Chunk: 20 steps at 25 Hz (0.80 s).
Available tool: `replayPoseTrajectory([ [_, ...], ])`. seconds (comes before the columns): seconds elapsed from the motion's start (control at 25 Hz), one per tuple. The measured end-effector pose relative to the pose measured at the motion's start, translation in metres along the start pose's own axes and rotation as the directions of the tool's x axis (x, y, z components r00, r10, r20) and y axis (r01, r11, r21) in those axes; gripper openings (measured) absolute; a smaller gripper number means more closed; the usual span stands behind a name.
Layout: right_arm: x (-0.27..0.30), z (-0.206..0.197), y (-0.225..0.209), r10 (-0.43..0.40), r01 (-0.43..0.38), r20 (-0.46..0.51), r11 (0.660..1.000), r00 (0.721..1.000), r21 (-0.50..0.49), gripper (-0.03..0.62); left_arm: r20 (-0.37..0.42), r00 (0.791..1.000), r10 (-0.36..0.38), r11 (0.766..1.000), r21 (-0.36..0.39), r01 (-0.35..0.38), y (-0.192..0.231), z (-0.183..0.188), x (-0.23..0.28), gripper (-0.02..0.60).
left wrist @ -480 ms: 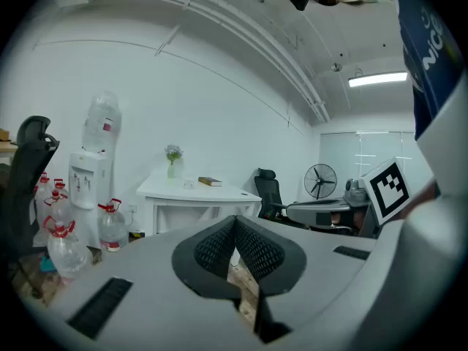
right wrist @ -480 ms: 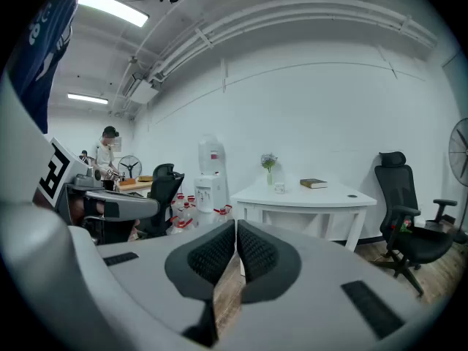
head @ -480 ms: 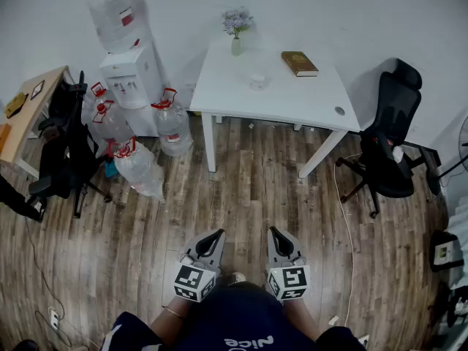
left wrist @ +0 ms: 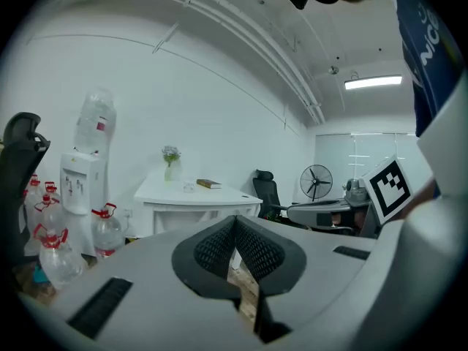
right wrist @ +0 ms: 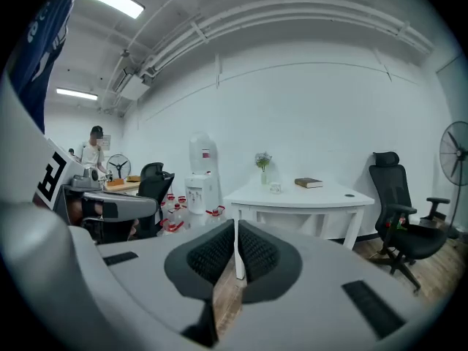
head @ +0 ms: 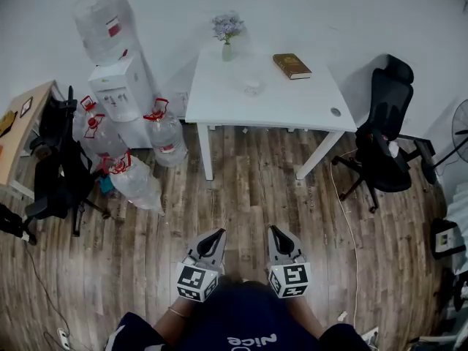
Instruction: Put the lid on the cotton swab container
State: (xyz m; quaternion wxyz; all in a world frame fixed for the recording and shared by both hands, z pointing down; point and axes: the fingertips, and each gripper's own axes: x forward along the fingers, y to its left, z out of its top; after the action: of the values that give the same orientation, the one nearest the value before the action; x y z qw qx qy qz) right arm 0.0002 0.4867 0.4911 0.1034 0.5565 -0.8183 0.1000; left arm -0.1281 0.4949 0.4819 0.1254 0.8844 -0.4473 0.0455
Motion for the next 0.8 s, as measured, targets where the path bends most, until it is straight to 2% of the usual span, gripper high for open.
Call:
replayPoseTrajectory([
  [0.36,0.041,0.003,0.021,0.01,-0.01,0.006,0.998,1.0,0.069,0.055,-0.021,0.998,-0.055,0.998,-0.009,0.055,0.045,0.002,0.017,0.02],
  [0.6,0.054,-0.011,0.024,0.051,-0.043,-0.041,0.986,0.998,0.16,0.055,-0.072,0.996,-0.048,0.998,-0.034,0.046,0.069,-0.003,0.035,0.02],
  [0.8,0.075,-0.013,0.006,0.039,-0.031,-0.054,0.99,0.998,0.14,0.055,-0.084,0.995,-0.052,0.998,-0.043,0.049,0.075,-0.009,0.054,0.02],
])
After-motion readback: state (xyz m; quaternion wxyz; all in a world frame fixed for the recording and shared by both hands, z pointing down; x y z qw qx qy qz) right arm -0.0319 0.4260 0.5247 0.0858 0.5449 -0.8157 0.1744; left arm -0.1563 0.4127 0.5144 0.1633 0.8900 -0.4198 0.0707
